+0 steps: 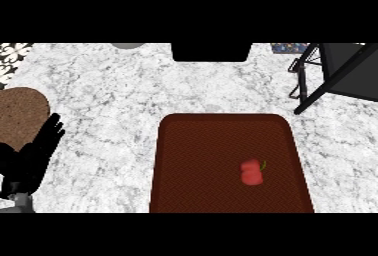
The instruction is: Pick the can from the tray and place it in the tiered shelf
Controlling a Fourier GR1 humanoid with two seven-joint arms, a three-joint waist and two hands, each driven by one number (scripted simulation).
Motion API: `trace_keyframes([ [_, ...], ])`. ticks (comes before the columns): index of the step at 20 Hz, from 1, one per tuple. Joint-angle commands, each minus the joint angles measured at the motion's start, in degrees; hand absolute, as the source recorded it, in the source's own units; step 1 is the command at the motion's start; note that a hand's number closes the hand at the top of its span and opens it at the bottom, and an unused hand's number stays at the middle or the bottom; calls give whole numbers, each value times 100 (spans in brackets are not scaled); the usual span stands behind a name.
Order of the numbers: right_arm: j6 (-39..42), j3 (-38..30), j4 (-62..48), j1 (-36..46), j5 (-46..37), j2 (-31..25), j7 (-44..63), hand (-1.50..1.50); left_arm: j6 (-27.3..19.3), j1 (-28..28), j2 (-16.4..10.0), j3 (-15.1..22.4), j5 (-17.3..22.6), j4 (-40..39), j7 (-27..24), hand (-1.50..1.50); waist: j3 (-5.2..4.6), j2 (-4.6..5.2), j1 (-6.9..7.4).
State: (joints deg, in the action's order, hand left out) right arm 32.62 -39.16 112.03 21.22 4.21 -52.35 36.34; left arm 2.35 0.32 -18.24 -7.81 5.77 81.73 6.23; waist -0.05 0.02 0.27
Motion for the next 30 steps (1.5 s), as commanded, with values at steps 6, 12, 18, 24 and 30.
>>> trace_keyframes([
  [6,-172,716,-1265,764,-652,-765,-461,150,62,-284,92,-113,-186,-611,-362,0,1,10,3],
  [12,-816,1553,-2642,1473,-1680,-973,-1208,150,143,7,160,-48,-145,-145,-173,0,1,28,111],
  [18,-1200,2016,-3187,1524,-2306,-679,-1886,150,-70,195,336,-1,-303,165,-33,0,5,7,60],
  [24,-1675,2206,-4982,2356,-2710,-582,-2553,150,374,326,53,-251,3,281,-10,0,7,25,153],
  [30,-2051,2682,-6103,2881,-3314,-312,-3039,150,555,-242,-144,-472,26,-453,-176,0,3,47,124],
])
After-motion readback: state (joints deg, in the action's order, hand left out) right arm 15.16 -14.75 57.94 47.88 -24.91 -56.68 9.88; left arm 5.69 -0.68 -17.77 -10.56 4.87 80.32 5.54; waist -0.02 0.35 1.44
